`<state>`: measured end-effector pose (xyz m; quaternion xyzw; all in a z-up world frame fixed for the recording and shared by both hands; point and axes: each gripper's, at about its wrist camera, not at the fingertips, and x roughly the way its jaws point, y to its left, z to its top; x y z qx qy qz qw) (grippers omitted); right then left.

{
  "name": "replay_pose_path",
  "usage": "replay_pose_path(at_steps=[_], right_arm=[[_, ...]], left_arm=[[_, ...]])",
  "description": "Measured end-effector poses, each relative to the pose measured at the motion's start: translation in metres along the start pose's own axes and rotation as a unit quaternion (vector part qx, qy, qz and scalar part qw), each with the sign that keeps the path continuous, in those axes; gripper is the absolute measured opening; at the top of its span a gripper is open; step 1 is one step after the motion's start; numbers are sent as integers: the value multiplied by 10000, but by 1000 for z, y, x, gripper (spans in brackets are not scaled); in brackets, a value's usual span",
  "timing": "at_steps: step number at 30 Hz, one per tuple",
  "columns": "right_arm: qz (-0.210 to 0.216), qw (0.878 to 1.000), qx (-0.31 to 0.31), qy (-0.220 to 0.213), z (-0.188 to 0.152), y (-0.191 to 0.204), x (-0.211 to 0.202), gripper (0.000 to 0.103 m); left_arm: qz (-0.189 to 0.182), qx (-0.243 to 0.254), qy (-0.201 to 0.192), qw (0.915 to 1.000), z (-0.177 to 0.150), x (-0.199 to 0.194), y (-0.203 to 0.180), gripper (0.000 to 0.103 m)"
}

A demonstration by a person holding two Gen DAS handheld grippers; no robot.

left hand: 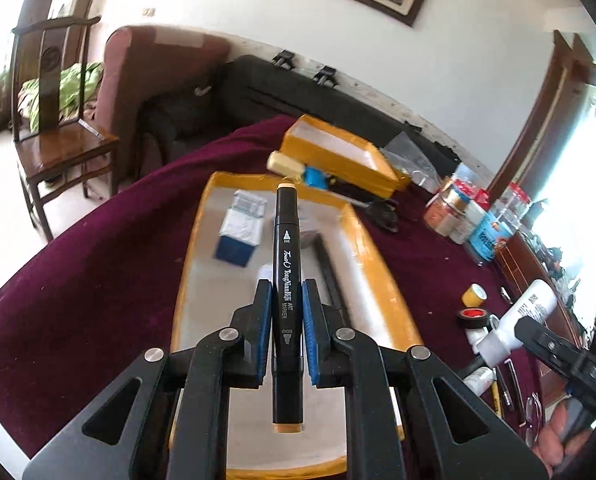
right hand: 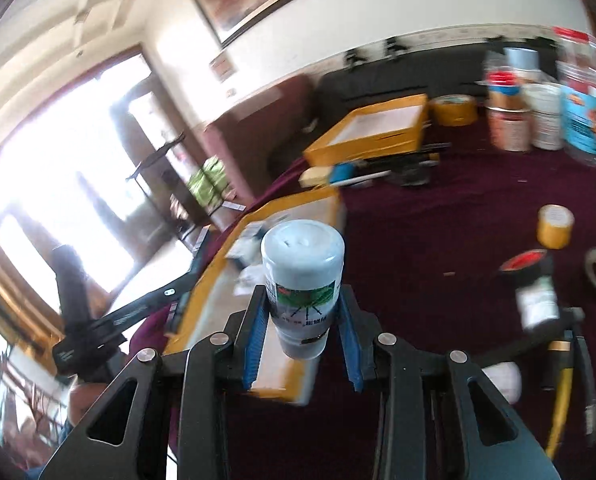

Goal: Organize rigid objects
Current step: 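Carry the marker and bottle into the tray and open both grippers, then move both tools back toward the item pile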

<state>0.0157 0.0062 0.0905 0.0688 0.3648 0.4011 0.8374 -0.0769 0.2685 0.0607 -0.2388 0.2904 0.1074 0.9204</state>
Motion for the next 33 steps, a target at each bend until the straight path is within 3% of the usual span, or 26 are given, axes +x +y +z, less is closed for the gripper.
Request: replay_pose_path(at_steps=[5,14,26,33], right_arm=[[58,9982,-304,523,-11,37,50,31],[97,9878,-411,1496,-30,52,119,31],[-56,9838,-815,1594,-36,68,129,31],[-57,9920,-869,916,-32,59,90,32]], left_arm=[[-47,-20,164,9999,-10,8,7,13],[34,50,362,9993,-26,21,16,13],[189,144,286,9993,-28,21,17,13],[223,98,305,9992,-28,18,19,14]])
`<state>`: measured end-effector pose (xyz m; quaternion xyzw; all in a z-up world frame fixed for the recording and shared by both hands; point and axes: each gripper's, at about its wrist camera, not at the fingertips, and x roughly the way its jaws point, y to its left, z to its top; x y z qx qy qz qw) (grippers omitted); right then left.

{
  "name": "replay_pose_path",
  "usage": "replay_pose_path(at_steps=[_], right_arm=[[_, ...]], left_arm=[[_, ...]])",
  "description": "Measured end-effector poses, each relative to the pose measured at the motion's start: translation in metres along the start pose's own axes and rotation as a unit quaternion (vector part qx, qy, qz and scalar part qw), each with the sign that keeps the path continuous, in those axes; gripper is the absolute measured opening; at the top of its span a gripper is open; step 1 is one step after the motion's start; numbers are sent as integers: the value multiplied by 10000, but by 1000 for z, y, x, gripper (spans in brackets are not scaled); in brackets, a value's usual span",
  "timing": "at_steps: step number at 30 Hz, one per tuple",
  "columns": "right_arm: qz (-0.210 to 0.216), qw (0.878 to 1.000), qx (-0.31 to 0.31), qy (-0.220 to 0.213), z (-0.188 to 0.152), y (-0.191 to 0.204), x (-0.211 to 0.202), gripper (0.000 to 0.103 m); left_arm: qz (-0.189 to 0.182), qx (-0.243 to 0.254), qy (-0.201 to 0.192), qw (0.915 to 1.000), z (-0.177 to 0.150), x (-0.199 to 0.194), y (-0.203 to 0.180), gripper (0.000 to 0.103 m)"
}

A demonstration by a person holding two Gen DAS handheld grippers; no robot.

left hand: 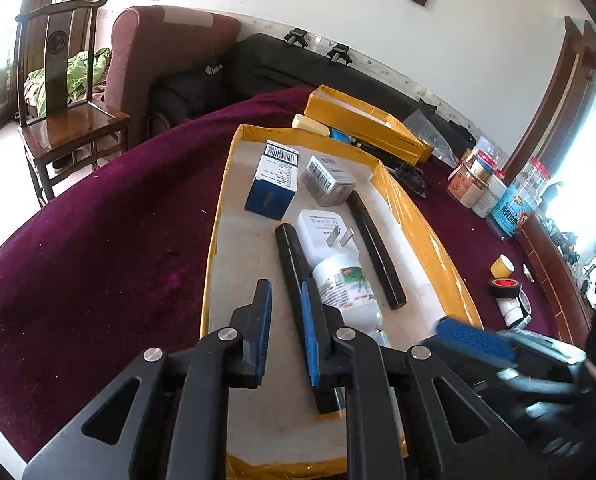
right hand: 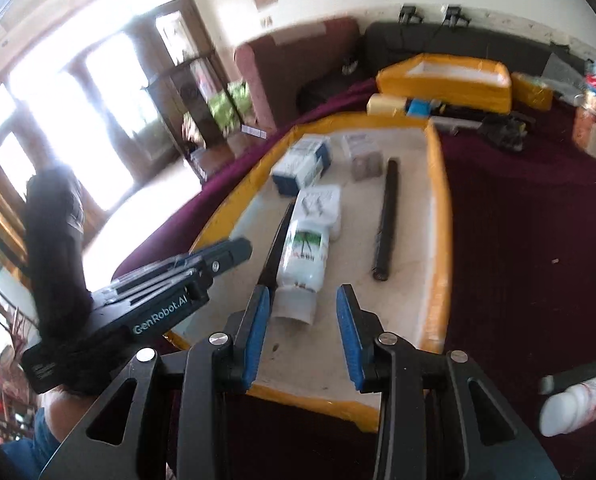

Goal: Organize rigid objects
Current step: 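Move both tools back toward the item pile, then grasp a red-label white pill bottle with the left gripper while the right grasps a black marker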

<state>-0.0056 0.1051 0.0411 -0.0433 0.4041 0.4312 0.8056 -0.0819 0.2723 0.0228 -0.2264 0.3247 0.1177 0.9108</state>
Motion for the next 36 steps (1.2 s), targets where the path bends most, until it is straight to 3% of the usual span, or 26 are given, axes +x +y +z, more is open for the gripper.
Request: replay_pose_path(at_steps=[2,6,13,15,17,19,21,24,26,29,35,36], right_arm=[[-149,9994,65,-290,-3,-9,-17,35],[-266,9962,356,-754,-13,-34,-46,54],[-436,9857,1026,-1261,-31,-88,-101,59],[-444,9826,1147,-1392,-38,-101,-117,79],[-780,9816,1197,-1264,-45,-120,-132,79],[-1121,9771,1316,-1244,-54,-139,-148,79],[-1549,9672,1574,-1257,-66,-163,-166,79],[-1977,9517,1887,-1401,-82,-192,-189,79],[-2118,9452,2064,-1382,-91,-206,-197,79],[-2149,9412,2184,-1425,-100,-220,-206,79],[-2499,9289,2391,-1323,-108,-238,-212,78],[-2532,9281,2418,-1266,-109,-240,-211,73]], left_arm=[[-24,-15,9,10000,-1,-1,-2,16],[-112,20,-100,9999,-2,-10,-12,16],[-462,548,-325,9969,-7,-30,-63,16],[-580,782,-306,9948,-11,-32,-81,16],[-808,1082,-205,9906,-17,-31,-104,16],[-1088,1386,-52,9843,-25,-29,-127,16],[-1460,1793,237,9726,-34,-23,-153,16],[-2022,2413,728,9464,-53,-11,-194,16],[-2165,2846,937,9292,-65,-3,-216,18],[-2039,3444,1055,9103,-82,8,-243,35],[-1923,3668,1013,9046,-82,28,-264,39],[-1879,3717,1015,9034,-80,32,-268,39]])
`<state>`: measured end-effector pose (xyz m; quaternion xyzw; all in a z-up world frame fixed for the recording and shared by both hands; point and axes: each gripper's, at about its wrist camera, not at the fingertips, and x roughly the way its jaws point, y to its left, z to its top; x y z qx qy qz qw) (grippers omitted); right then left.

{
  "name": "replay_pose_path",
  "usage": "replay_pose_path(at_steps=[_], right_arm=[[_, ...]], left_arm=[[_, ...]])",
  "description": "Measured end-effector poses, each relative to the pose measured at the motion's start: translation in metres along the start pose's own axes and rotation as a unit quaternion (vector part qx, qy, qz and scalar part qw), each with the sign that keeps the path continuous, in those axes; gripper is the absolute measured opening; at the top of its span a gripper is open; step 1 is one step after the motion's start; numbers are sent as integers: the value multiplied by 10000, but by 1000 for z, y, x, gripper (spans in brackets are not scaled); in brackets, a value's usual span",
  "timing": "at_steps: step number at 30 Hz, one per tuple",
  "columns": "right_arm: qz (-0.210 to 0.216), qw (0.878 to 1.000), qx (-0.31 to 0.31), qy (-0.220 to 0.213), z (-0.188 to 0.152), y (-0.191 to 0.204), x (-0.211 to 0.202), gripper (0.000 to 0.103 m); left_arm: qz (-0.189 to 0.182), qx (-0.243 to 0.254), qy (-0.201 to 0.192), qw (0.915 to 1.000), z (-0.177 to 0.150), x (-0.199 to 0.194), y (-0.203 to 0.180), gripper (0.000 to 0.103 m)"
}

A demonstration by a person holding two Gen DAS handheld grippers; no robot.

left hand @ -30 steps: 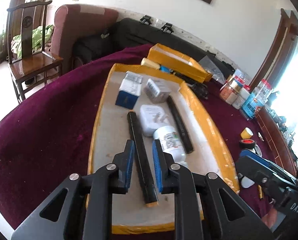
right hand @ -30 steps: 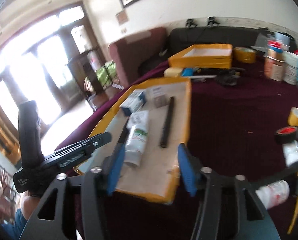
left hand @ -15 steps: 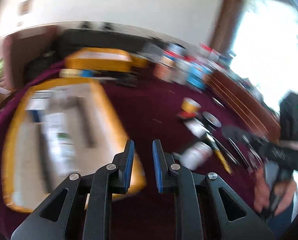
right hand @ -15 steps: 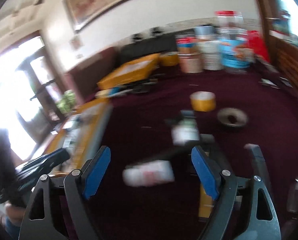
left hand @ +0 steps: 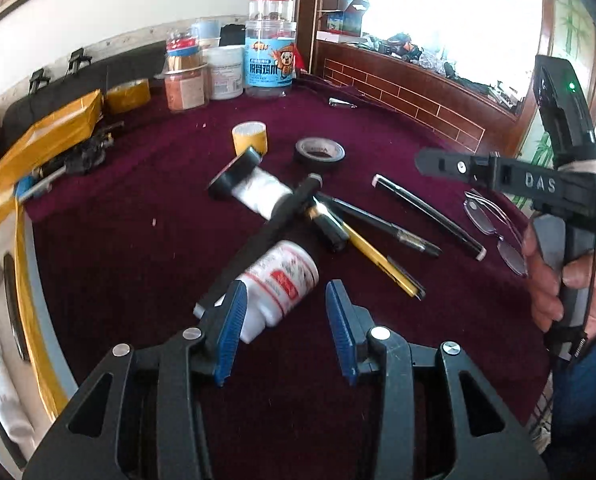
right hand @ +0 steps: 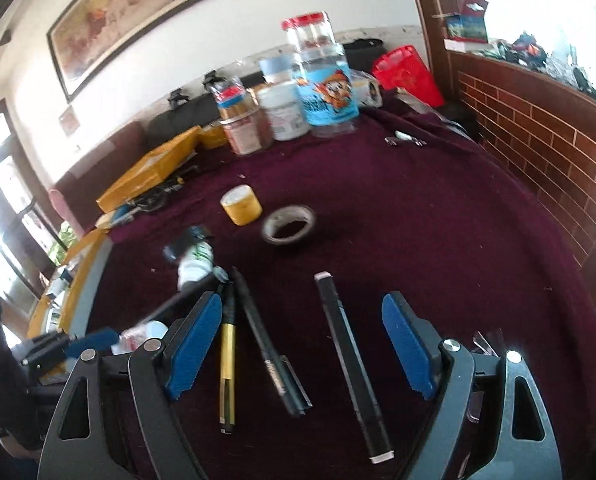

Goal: Organize rigid objects
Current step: 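Grasp a red-label white pill bottle with the left gripper while the right grasps a black marker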

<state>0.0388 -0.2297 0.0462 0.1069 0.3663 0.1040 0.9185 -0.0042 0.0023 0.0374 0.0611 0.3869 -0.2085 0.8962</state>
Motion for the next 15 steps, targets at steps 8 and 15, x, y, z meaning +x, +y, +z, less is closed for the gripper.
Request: replay_pose_path(at_steps=[8,15], right_arm=[[-376,9978,181,523,-8,-25,18,32],[-637,9944,-183,818,-17,-19,31,31]], left_arm=[[68,249,231,9994,4,29,-11,38],[-51,292,354,9989,1,29,-24,38]])
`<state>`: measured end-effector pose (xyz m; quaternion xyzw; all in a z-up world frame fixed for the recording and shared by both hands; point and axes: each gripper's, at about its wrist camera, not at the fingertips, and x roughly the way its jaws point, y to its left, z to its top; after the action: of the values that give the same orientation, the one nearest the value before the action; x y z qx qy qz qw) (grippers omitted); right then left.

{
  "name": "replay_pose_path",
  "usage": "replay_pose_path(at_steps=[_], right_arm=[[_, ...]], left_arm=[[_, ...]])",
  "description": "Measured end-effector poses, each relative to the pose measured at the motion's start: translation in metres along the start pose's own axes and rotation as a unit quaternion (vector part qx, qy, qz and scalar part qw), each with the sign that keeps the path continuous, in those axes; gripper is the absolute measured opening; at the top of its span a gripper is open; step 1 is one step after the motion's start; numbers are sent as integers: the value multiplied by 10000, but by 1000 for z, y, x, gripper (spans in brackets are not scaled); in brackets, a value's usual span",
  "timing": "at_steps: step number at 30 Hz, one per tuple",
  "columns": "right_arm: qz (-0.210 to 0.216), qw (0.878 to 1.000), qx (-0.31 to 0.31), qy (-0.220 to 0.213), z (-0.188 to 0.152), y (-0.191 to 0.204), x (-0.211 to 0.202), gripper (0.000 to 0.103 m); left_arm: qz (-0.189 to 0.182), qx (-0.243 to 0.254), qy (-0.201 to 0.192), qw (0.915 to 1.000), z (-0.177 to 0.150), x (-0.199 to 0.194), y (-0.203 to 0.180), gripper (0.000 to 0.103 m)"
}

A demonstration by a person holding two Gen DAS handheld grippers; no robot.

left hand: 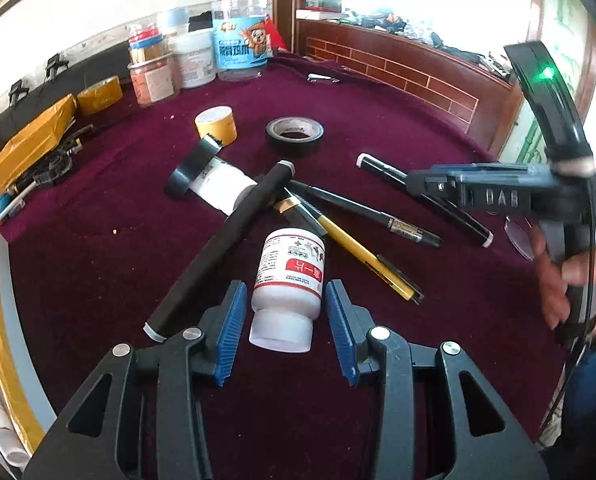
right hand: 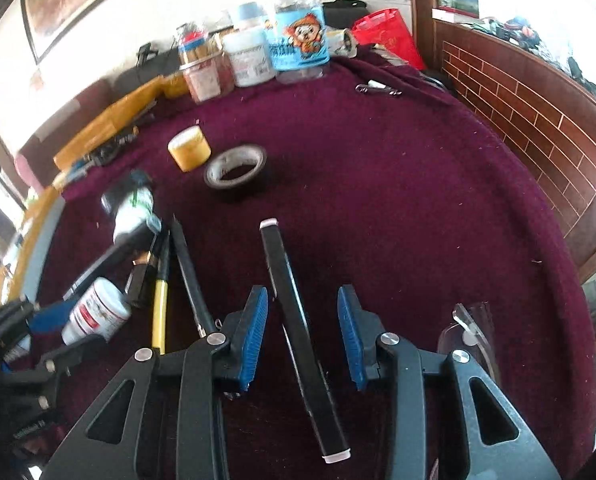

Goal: Organize rigid objects
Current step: 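Grasp a red-label white pill bottle with the left gripper while the right grasps a black marker, then carry the bottle and marker into the tray and open both grippers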

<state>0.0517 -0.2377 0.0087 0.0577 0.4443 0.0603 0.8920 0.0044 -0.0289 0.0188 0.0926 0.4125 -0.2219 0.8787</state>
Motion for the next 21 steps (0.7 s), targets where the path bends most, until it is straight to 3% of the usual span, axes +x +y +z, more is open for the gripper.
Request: replay_pose_path(at_steps=[1,3,5,6,8,13,17,21], right_arm=[[-63,9999,-51,67,-2,2,3,30],[-399,9987,-308,42,-5,10,4,15],[-506,9980,-389,33,-7,12,3,13],[-468,9983,-353,22,-7,10,2,13],[-287,9994,-187,-57,-8,3,-3,13],[372,9987,119,-323,-8,-1,-18,13],[1044,9935,-14,-463,-9,24,-31,13],[1373,9893,-315,-377,-15,61,-31,13]], left_arm=[[32,-76,31,10000,2,3,1,38],[70,-240,152,9996,7,10,4,38],[73,-308,378,9988,8,21,2,38],[142,-283,311,9990,8,21,1,38],[193,-324,284,9989,8,21,-1,33],[-206,-1004,-49,9947,-4,0,15,32],[-433,-1368,-299,9892,-16,-16,25,32],[-343,-1454,-475,9876,-24,-25,25,33]])
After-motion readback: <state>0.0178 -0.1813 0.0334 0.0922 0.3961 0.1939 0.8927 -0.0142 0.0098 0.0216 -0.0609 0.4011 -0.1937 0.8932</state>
